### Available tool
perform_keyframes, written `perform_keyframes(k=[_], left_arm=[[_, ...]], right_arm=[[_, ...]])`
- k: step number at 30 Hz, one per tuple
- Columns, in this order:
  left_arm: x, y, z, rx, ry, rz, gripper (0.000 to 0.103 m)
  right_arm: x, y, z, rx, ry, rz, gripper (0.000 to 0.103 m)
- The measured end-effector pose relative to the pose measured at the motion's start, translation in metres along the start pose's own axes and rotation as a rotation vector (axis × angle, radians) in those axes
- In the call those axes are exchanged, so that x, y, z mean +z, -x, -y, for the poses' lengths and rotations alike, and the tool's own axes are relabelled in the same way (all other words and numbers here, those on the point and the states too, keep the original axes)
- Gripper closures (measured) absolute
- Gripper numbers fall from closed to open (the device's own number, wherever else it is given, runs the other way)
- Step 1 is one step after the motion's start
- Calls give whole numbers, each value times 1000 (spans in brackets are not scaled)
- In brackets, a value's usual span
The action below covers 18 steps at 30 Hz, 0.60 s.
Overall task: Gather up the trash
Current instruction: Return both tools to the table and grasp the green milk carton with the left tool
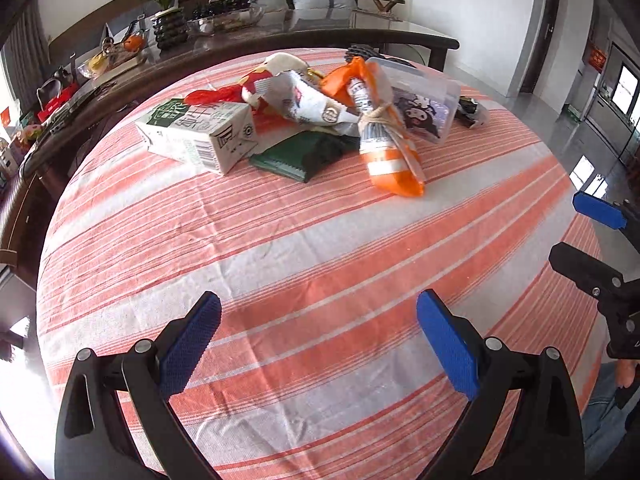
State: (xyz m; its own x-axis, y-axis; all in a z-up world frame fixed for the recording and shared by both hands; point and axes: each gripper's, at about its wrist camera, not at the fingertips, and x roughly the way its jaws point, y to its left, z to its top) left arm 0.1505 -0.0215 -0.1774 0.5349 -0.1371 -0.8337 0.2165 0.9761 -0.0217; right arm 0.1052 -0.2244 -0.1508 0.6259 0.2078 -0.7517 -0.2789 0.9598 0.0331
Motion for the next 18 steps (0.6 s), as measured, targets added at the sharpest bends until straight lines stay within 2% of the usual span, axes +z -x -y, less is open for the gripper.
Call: perform_keyframes(k=[3,6,11,14,18], left_arm=[[4,-2,-23,-13,64,9,6],[21,-1,-37,-9,96,31,6],[81,-10,-57,30,172,83,6],[115,-30,-63,92,199,76,6],[135,-55,-62,182,216,28,6]], right_arm=[[12,-33,-22,3,38,-64,14],[9,-49,-28,12,21,-105,13],[9,-47,-27,9,5,-99,11],[7,-46,-26,4,5,-98,11],[7,-46,-26,2,3,-97,11]])
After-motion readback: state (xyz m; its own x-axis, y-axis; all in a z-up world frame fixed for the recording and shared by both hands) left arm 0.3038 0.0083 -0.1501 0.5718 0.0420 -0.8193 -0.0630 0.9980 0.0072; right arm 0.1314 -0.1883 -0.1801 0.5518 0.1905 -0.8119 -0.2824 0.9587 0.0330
